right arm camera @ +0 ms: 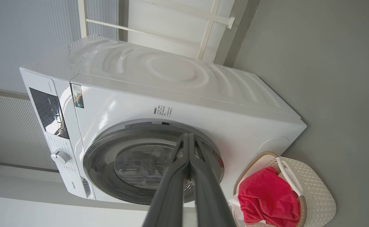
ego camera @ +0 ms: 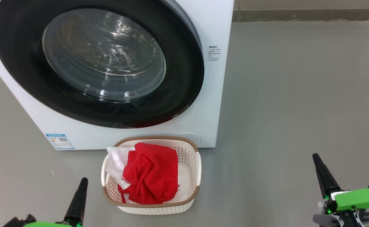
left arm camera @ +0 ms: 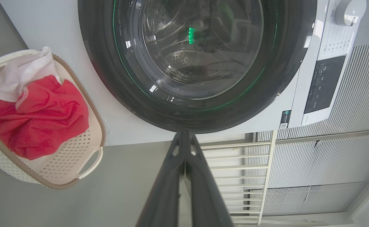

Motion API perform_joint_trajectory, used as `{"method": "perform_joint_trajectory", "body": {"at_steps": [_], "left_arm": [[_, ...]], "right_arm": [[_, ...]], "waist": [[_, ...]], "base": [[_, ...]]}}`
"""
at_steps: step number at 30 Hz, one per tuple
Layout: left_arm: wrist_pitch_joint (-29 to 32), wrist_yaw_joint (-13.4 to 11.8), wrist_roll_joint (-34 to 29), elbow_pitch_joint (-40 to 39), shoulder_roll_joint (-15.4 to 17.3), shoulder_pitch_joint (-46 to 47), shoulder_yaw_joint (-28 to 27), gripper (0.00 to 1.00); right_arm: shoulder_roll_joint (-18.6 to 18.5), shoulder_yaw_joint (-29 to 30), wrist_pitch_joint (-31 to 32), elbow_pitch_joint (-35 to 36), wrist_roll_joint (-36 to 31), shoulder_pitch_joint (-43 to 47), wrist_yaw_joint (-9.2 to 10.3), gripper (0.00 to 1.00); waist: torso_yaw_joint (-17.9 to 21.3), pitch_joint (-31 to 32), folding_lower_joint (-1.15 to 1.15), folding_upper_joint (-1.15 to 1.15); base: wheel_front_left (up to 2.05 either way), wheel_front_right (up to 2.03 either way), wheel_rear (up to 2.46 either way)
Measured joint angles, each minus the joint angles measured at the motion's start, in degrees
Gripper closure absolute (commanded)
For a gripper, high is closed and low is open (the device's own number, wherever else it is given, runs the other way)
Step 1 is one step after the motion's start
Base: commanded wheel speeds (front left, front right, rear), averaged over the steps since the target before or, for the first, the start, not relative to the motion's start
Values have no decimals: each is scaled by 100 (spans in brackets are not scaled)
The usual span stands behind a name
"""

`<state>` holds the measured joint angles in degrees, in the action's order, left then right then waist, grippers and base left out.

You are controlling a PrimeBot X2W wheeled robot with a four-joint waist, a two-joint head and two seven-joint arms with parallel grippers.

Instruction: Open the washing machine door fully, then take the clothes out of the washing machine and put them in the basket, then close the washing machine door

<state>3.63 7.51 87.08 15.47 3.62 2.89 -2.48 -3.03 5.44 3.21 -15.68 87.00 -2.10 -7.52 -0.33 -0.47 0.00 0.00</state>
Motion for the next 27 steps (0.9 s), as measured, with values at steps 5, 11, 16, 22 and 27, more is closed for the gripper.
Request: {"method": "perform_joint_trajectory", "body": {"at_steps": [5,11,16,22,27], "left_arm": [[86,0,183,0,-19,42,-42,100],[183,0,506,-2,-62,92,-87,100],[183,0,547,-1,-64,93,-97,100],[185,0,547,-1,-66,93,-103,100],[185,0,547,-1,-79,93,-109,100]], "right_arm": [[-3,19,87,5,255,-57,7,100],[-7,46,170,5,593,-99,7,100],[-7,57,186,7,597,-143,7,100],[-7,65,192,8,595,-143,7,100],[-7,76,192,8,595,-143,7,100]], "waist": [[14,12,0,0],[34,30,0,0],[34,29,0,0],[33,29,0,0],[33,29,0,0]], "base": [[0,0,0],[0,0,0],[0,0,0],[0,0,0],[0,0,0]]}}
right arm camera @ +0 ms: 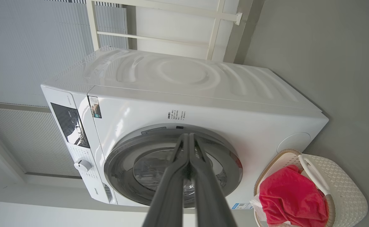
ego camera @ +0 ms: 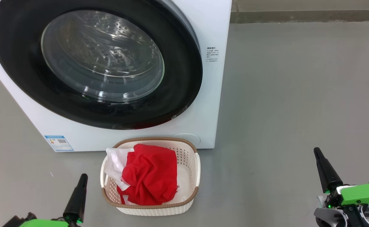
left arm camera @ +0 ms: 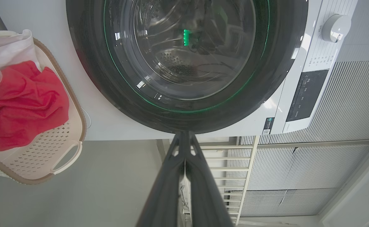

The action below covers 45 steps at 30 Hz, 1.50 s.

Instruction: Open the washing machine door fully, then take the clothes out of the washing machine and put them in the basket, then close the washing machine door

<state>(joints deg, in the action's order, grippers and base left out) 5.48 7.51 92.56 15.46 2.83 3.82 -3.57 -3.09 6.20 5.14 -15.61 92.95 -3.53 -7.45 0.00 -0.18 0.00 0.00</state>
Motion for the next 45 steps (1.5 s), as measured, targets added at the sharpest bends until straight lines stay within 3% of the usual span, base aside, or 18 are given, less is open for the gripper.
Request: {"method": "perform_joint_trajectory", "body": {"at_steps": [45], "left_arm": [[8,0,0,0,-8,2,-47,100]], "right_arm": [[18,60,46,-1,-12,0,1,100]], "waist": [[0,0,0,0]], "base": [[0,0,0]]}}
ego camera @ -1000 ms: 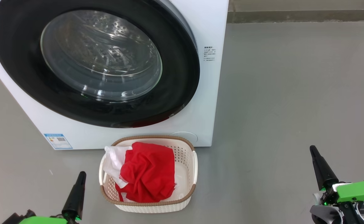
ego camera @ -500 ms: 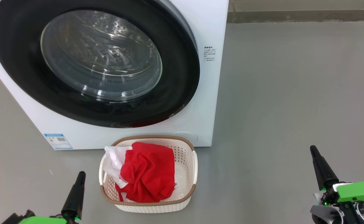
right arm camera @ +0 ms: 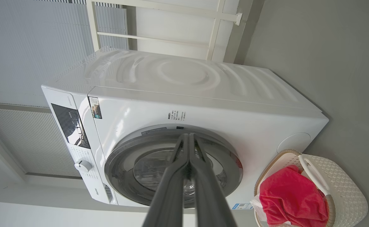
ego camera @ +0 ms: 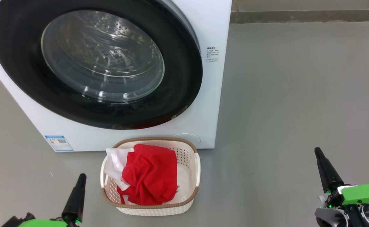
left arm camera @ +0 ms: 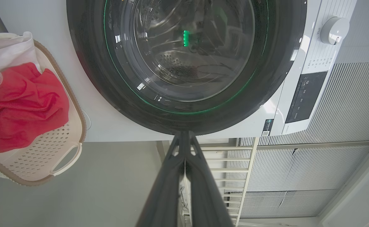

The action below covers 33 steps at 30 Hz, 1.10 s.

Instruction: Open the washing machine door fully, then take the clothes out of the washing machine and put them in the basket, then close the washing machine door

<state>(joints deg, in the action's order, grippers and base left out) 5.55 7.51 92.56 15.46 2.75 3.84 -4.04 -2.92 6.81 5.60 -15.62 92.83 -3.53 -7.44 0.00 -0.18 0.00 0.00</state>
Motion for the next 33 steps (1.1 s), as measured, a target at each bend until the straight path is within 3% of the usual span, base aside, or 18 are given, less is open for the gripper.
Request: {"method": "perform_joint_trajectory", "body": {"at_steps": [33], "left_arm": [[49,0,-1,0,-21,8,-20,100]], "right_arm": [[15,25,22,0,-7,-1,0,100]], "waist": [[0,0,0,0]], "base": [[0,0,0]]}}
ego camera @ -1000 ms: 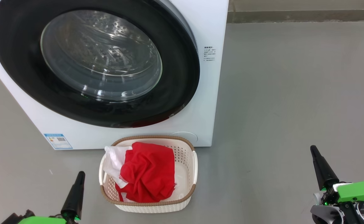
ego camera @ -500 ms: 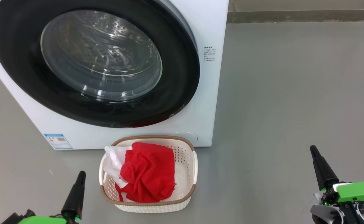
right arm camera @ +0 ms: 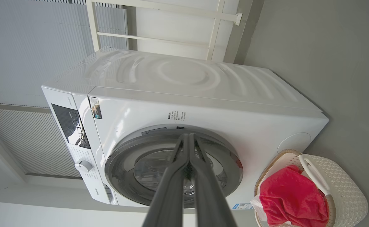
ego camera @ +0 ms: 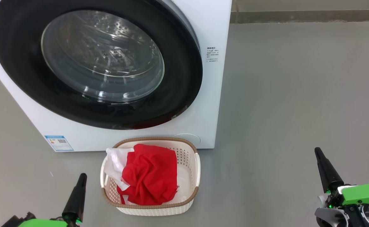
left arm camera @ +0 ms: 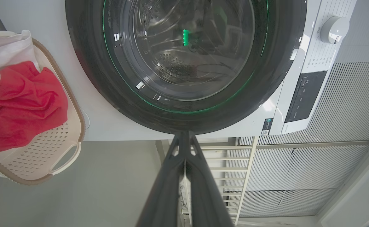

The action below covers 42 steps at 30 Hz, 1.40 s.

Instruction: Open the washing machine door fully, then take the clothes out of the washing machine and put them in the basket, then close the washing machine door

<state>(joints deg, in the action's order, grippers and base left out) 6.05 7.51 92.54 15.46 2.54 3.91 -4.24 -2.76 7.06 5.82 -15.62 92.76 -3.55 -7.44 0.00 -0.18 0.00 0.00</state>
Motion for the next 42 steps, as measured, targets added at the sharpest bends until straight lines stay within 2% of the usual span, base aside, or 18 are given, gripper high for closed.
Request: {"method": "perform_joint_trajectory", "body": {"at_steps": [42], "left_arm": [[1,0,-1,0,-18,1,-14,100]], "right_arm": [[16,21,26,0,-8,-1,0,100]], "waist": [[0,0,0,0]], "base": [[0,0,0]]}}
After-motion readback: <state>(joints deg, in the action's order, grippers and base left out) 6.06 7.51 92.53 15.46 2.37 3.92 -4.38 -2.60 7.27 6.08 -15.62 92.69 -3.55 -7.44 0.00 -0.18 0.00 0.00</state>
